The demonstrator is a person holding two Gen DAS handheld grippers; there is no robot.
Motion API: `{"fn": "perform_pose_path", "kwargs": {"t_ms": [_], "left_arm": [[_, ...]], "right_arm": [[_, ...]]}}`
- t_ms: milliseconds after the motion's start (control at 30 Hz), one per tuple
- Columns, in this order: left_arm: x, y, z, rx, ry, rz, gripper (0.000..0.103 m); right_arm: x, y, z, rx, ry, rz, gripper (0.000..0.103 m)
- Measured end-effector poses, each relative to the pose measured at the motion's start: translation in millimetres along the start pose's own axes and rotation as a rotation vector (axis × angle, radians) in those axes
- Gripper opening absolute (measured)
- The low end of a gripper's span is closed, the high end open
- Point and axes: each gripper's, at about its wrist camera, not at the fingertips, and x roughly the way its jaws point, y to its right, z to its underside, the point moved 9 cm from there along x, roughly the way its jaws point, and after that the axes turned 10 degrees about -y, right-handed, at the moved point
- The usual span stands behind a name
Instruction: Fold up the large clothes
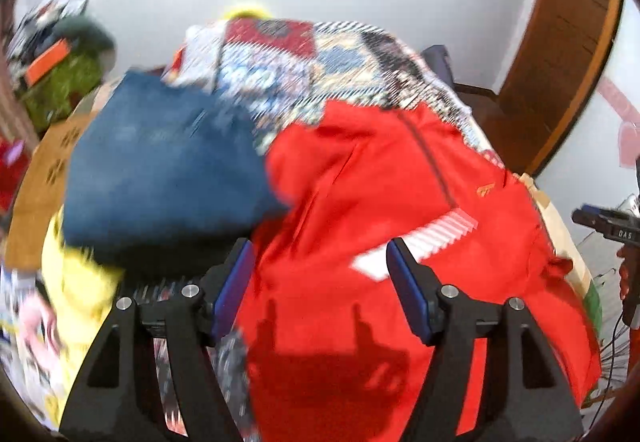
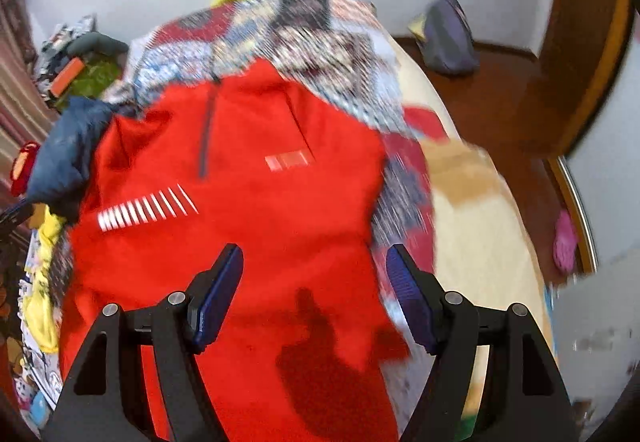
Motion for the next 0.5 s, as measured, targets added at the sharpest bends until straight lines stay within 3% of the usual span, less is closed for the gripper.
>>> {"fn": "perform_pose_path", "kwargs": {"t_ms": [233, 500], "left_arm": [[60, 17, -79, 0.011, -0.042, 0.022, 0.070], [150, 16, -138, -0.061, -0.149, 0.086, 0.070]], "right_arm": [[21, -37, -83, -0.081, 0.078, -0.033, 0.076], [89, -53, -150, -0.075, 0.029, -0.077, 0.076]]}}
